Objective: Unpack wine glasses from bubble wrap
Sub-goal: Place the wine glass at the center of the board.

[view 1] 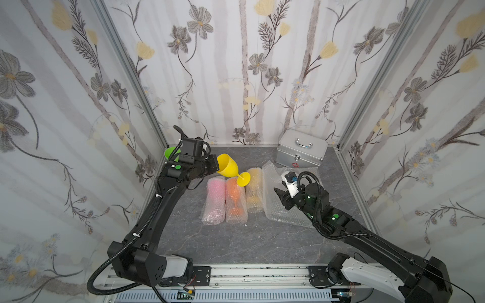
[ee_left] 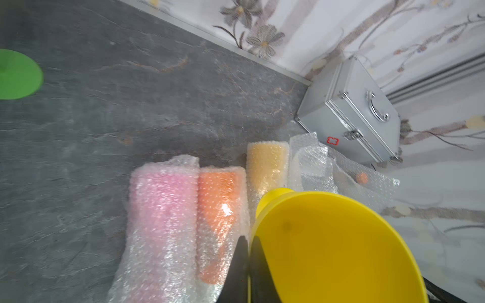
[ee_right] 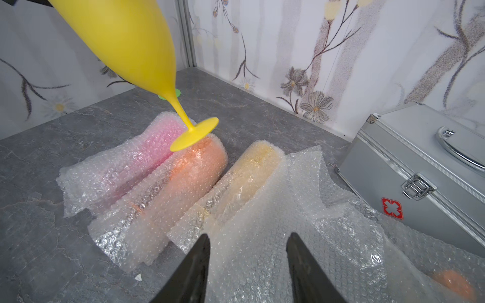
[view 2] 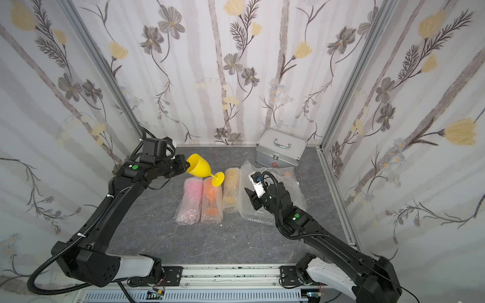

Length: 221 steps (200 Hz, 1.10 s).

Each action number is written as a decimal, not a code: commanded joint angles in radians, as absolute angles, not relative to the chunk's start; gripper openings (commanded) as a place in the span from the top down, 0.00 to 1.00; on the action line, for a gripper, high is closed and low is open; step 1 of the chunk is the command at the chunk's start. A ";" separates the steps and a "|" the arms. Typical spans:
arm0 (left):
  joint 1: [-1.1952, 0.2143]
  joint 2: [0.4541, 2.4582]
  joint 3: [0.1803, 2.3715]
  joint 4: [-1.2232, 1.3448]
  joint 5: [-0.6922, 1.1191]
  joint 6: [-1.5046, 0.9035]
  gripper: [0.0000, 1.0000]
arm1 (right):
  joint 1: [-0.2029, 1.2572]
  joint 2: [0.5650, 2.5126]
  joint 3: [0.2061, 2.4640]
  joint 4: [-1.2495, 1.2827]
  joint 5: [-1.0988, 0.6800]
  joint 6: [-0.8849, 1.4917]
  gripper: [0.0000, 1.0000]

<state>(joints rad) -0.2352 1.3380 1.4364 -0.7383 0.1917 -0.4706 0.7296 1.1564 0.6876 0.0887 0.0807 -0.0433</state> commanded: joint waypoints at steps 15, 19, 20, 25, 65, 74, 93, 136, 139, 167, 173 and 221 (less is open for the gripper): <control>-0.105 1.313 1.437 -0.827 -0.017 -0.448 1.00 | 0.706 1.167 0.682 0.125 0.106 0.011 0.52; -0.087 1.313 1.437 -0.826 -0.024 -0.447 1.00 | 0.700 1.168 0.682 0.126 0.110 0.018 0.52; -0.082 1.312 1.437 -0.825 -0.025 -0.447 1.00 | 0.698 1.168 0.682 0.125 0.111 0.020 0.52; -0.062 1.314 1.436 -0.819 -0.029 -0.448 1.00 | 0.690 1.170 0.682 0.126 0.111 0.028 0.52; 0.040 1.396 1.498 -0.794 -0.070 -0.435 1.00 | 0.630 1.191 0.681 0.109 0.095 0.082 0.52; 0.057 1.425 1.512 -0.794 -0.077 -0.433 1.00 | 0.622 1.198 0.680 0.106 0.097 0.091 0.52; 0.086 1.488 1.533 -0.791 -0.116 -0.427 1.00 | 0.610 1.210 0.675 0.107 0.095 0.101 0.52; 0.167 1.628 1.611 -0.802 -0.200 -0.411 1.00 | 0.582 1.236 0.664 0.120 0.085 0.109 0.52; 0.171 1.637 1.618 -0.804 -0.202 -0.410 1.00 | 0.578 1.239 0.663 0.120 0.083 0.110 0.52; 0.204 1.706 1.659 -0.818 -0.273 -0.388 1.00 | 0.547 1.264 0.666 0.126 0.067 0.123 0.52; 0.212 1.724 1.666 -0.821 -0.282 -0.384 1.00 | 0.541 1.269 0.666 0.129 0.062 0.125 0.52; 0.236 1.841 1.706 -0.799 -0.345 -0.375 1.00 | 0.510 1.310 0.681 0.131 0.031 0.135 0.52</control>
